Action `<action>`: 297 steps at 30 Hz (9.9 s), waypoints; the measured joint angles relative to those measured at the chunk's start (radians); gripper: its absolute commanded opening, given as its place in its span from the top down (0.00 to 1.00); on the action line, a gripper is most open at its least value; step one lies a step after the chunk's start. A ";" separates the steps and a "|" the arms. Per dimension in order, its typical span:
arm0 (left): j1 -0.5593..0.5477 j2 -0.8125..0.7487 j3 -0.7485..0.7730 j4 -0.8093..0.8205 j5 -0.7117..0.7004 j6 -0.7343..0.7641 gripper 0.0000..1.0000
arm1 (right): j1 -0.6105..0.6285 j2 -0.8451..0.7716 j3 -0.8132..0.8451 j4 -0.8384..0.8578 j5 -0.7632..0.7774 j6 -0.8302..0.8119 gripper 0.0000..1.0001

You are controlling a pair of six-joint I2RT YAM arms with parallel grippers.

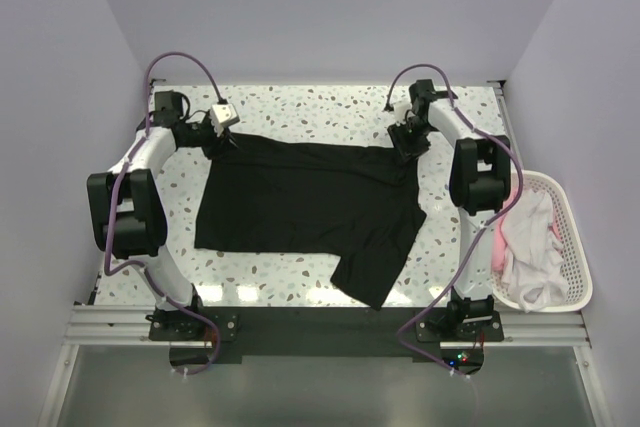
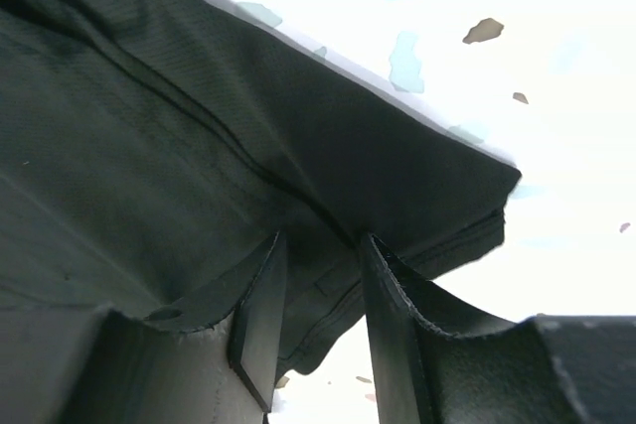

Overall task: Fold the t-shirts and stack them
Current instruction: Fold the tshirt

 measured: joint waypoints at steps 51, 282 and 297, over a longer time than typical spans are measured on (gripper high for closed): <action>0.000 -0.025 -0.016 0.006 0.002 -0.010 0.73 | 0.012 -0.021 0.002 -0.069 -0.014 -0.004 0.79; 0.001 -0.468 -0.096 0.164 -0.184 -0.510 0.00 | 0.150 -0.671 -0.205 0.144 -0.053 0.030 0.01; 0.019 -0.640 -0.377 -0.393 -0.130 0.053 0.05 | 0.314 -0.961 -0.742 -0.020 -0.068 -0.253 0.15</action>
